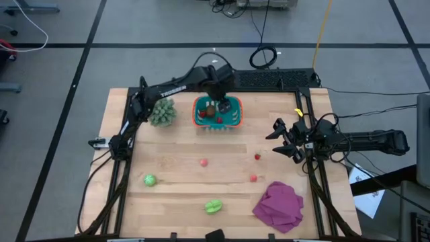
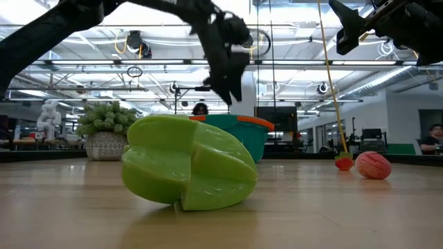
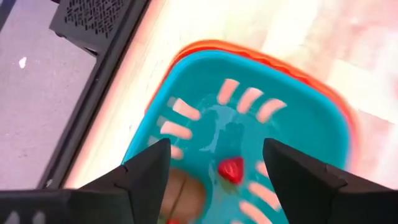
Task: Pick and placing Produce into tupperware
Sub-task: Put the green cabbage into the blue basket
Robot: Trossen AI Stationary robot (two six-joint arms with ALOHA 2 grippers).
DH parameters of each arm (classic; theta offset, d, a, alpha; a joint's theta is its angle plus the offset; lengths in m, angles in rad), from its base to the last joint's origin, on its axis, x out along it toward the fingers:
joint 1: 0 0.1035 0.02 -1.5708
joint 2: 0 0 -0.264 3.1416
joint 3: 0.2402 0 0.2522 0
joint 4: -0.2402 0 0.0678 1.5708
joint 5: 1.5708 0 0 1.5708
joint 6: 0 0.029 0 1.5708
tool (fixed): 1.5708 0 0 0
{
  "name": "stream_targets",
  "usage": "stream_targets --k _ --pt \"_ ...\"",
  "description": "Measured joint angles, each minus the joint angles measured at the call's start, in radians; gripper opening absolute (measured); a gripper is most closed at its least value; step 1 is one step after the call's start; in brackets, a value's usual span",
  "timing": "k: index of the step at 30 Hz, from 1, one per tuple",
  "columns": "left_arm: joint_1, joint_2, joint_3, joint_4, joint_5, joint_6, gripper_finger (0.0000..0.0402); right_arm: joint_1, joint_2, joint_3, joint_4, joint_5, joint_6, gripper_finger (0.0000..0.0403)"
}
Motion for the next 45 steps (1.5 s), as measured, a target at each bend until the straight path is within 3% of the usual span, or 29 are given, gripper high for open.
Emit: stream_targets --k 3,10,17,22,29,36,40,45 --pt "-0.021 0.0 0.123 -0.149 0.0 0.01 0.0262 0.0 0.0 0.0 0.0 0.0 0.006 0.0242" --pt "-0.096 -0.187 0.07 -0.463 -0.008 -0.089 0.0259 0.0 0.0 0.0 0.003 -0.001 0.036 0.0242" --pt "-0.262 -0.394 0.018 -0.454 -0.043 -0.31 0.0244 0.0 -0.001 0.0 0.031 -0.002 0.026 0.0242" --pt "-0.431 -0.517 -0.133 -0.451 -0.141 -0.524 0.0229 0.0 0.0 0.0 0.023 -0.002 0.026 0.0242" --pt "-0.645 -0.631 -0.451 -0.457 -0.158 -0.809 0.0214 0.0 0.0 0.0 0.031 -0.003 0.026 0.0242" --pt "-0.786 -0.675 -0.743 -0.458 -0.03 -1.055 0.0228 0.0 0.0 0.0 0.045 -0.003 0.069 0.0242" --pt "-0.878 -0.676 -0.836 -0.437 -0.004 -1.174 0.0229 0.0 0.0 0.0 0.049 -0.003 0.088 0.0242" --pt "-1.005 -0.676 -0.913 -0.274 0.029 -1.26 0.023 0.0 0.0 0.0 0.05 -0.002 0.105 0.0242"
